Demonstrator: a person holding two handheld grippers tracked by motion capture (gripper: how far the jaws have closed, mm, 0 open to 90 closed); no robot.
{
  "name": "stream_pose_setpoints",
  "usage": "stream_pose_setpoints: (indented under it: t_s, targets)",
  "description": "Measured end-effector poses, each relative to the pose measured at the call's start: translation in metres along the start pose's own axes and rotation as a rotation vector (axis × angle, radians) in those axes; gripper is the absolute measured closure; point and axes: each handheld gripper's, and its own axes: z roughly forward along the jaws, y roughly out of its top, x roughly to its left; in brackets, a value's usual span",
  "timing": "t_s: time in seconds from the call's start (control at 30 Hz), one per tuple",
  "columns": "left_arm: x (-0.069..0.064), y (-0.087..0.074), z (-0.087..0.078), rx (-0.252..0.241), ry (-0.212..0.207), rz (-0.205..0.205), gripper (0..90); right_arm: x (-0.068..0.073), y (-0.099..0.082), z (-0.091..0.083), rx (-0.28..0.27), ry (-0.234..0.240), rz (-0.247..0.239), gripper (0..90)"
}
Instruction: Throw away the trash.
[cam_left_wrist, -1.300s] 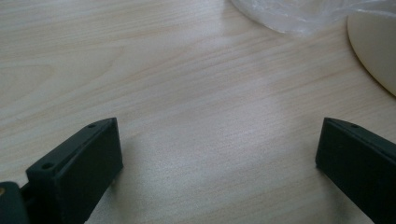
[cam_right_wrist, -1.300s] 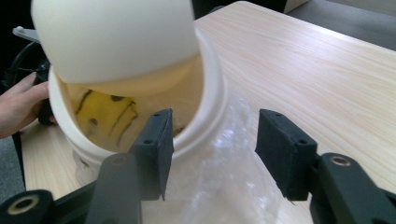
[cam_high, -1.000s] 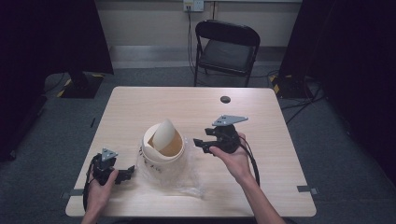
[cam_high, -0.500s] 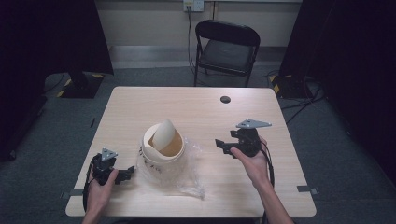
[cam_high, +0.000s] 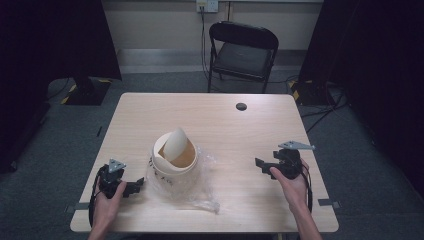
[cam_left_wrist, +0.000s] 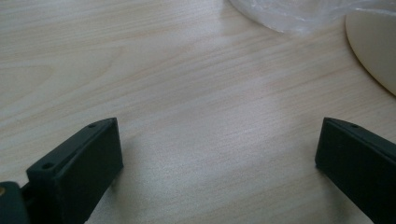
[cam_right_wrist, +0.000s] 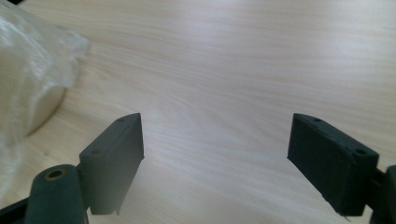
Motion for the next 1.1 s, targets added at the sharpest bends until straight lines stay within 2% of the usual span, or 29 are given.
stream_pose_setpoints:
  t_s: [0.3, 0.53, 0.73, 0.9, 1.0, 1.1]
  targets:
    - [0.000, 0.000, 0.000, 0.000, 0.000, 0.000, 0.1, -0.022, -0.030, 0.004, 0.074, -0.053, 0.034, 14.5]
    - [0.000, 0.000, 0.000, 0.000, 0.000, 0.000, 0.1, -0.033, -0.044, 0.003, 0.116, -0.123, 0.040, 14.5]
    - [0.000, 0.000, 0.000, 0.000, 0.000, 0.000, 0.1, -0.037, -0.055, 0.007, 0.161, -0.174, 0.023, 14.5]
    - [0.000, 0.000, 0.000, 0.000, 0.000, 0.001, 0.1, -0.036, -0.059, 0.007, 0.144, -0.209, 0.016, 14.1]
    - [0.000, 0.000, 0.000, 0.000, 0.000, 0.001, 0.1, -0.033, -0.064, 0.010, 0.116, -0.244, -0.008, 12.5]
    - [0.000, 0.000, 0.000, 0.000, 0.000, 0.001, 0.1, -0.031, -0.067, 0.011, 0.083, -0.255, 0.001, 11.1]
